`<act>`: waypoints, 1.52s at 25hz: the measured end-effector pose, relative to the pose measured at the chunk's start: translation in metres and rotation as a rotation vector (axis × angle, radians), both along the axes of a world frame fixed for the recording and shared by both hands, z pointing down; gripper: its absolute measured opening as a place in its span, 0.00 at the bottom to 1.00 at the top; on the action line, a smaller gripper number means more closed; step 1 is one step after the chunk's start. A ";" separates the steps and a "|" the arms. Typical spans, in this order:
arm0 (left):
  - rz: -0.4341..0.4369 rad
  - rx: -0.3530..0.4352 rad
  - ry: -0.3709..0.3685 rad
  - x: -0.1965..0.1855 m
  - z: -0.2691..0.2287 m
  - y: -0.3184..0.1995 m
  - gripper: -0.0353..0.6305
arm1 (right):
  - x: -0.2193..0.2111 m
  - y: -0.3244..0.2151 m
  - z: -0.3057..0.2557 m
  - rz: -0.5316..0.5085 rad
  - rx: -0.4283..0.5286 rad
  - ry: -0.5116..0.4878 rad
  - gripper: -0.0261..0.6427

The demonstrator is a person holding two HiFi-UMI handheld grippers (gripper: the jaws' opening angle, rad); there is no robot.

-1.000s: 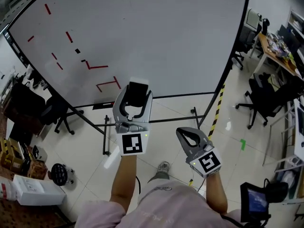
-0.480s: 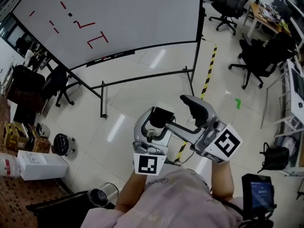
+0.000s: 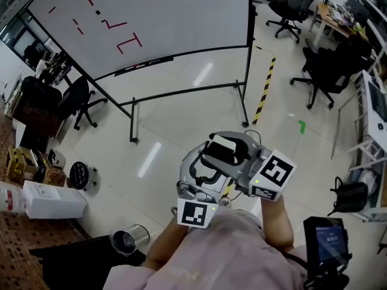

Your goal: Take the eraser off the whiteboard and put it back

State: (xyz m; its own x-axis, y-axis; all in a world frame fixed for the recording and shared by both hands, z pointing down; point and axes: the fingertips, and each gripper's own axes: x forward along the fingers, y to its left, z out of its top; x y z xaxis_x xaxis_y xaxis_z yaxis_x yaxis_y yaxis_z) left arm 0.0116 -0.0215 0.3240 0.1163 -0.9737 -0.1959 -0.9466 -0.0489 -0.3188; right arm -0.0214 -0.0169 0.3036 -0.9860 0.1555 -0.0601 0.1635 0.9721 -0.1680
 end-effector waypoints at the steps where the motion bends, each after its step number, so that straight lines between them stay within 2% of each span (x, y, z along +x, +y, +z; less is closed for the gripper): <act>1: 0.001 -0.002 0.010 -0.001 0.001 0.004 0.46 | -0.001 0.003 0.001 -0.007 -0.016 0.004 0.32; 5: -0.025 -0.013 0.040 -0.015 0.008 0.023 0.46 | -0.016 0.020 0.007 -0.041 -0.053 0.036 0.32; 12: -0.096 -0.023 0.032 -0.042 0.010 0.038 0.46 | -0.043 0.039 0.010 -0.038 -0.032 0.071 0.32; 21: -0.128 -0.023 0.015 -0.082 0.009 0.068 0.44 | -0.083 0.070 0.012 -0.052 -0.029 0.082 0.32; 38: -0.129 -0.032 0.035 -0.090 0.008 0.084 0.46 | -0.092 0.086 0.012 -0.041 -0.028 0.084 0.32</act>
